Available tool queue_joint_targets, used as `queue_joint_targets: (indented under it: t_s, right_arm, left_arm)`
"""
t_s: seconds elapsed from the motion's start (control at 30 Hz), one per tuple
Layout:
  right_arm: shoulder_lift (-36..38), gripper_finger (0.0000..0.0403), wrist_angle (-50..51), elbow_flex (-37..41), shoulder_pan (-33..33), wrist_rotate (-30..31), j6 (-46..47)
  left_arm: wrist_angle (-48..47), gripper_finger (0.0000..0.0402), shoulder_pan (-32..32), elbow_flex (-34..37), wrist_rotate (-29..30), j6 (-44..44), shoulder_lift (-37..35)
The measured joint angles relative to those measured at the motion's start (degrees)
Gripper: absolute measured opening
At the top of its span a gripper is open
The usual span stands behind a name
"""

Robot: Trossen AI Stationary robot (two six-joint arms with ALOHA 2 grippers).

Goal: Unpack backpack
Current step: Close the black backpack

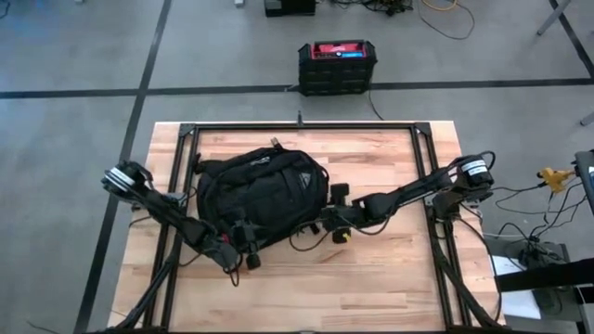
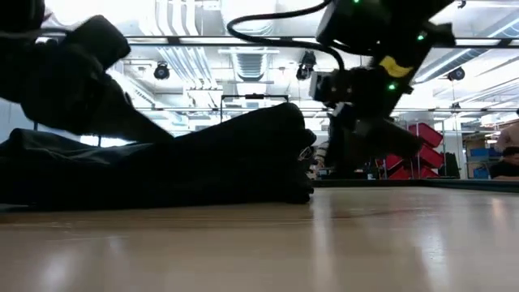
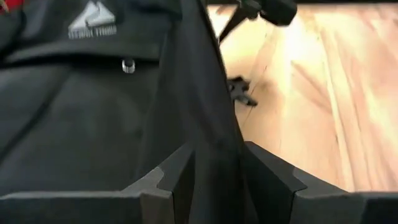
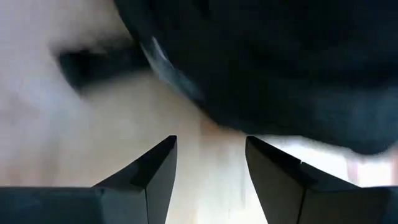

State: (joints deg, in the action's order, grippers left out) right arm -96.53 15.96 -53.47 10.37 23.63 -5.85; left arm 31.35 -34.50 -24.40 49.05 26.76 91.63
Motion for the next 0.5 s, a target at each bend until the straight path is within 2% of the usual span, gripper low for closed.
queue_joint_targets:
  t_s: [0.13,0.2,0.4,0.5]
  right_arm:
    - [0.11,0.0164,-3.44,-3.33,2.07,-7.21,-4.11]
    - [0.20,0.0159,-3.37,-5.44,3.85,-8.98,-6.18]
    - [-0.13,0.0158,-4.42,-9.89,8.28,-9.15,-12.99]
    - [-0.36,0.0161,-4.20,-10.25,8.61,-5.87,-13.00]
  left_arm:
    - [-2.80,0.0119,-0.09,0.15,-2.49,4.27,0.50]
    - [-5.40,0.0119,-0.36,0.15,-3.56,6.61,0.03]
    - [-11.29,0.0119,-0.72,0.15,-3.69,8.97,-2.68]
    - [-12.36,0.0119,-0.73,0.15,-3.60,8.73,-3.97]
